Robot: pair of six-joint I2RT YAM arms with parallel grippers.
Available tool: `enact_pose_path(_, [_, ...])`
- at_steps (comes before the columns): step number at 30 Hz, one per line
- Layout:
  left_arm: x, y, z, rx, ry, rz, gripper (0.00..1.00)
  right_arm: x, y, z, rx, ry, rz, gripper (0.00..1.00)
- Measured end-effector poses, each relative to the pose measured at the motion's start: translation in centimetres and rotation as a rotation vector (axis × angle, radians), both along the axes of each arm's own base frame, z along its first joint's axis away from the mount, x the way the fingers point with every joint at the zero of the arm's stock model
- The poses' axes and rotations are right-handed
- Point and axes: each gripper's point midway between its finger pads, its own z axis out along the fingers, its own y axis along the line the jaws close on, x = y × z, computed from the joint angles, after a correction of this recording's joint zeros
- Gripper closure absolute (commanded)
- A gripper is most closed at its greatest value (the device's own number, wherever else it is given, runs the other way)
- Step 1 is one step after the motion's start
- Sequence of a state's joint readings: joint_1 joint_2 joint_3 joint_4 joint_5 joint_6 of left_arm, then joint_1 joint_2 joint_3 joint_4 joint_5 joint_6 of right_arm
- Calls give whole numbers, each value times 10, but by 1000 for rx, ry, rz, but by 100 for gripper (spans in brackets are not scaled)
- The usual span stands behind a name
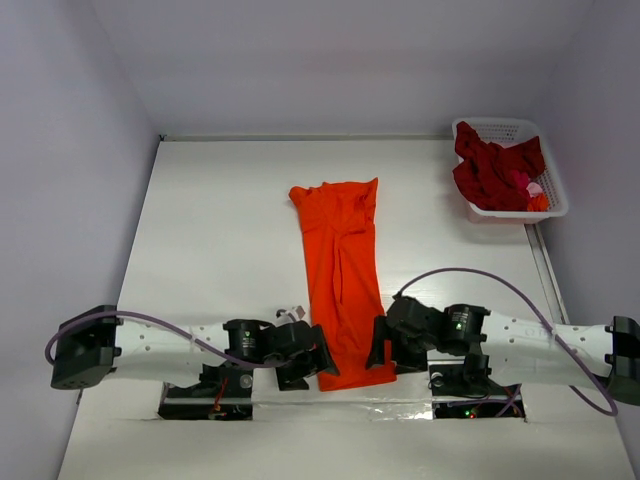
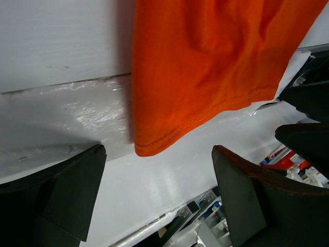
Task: Fold and stack the t-shirts
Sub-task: Grab the bottom of the folded rectangular tshirt with both arms
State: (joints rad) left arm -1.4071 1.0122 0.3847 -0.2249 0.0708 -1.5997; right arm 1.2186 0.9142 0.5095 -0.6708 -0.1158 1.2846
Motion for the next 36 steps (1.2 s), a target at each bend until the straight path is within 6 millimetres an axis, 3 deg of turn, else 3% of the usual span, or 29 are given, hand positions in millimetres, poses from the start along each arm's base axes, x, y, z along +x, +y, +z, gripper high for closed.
enact_pose_path(13, [15,-8,15,-63,-30,100,18,-4,-8,1,-23,46,-69,20])
enact_pose_path(20, [16,-7,7,-32,-28,110,17,-9,-16,-7,-73,78,-64,21])
enact_pose_path(26, [16,-10,0,-17,-23,112,18,-19,-28,-32,-147,125,-62,20])
enact_pose_path(32, [17,-18,0,-38,-21,116,19,-20,-26,-33,-145,130,-59,22])
enact_pose_path(36, [18,-20,0,-42,-21,119,27,-20,-26,-33,-149,133,-61,26])
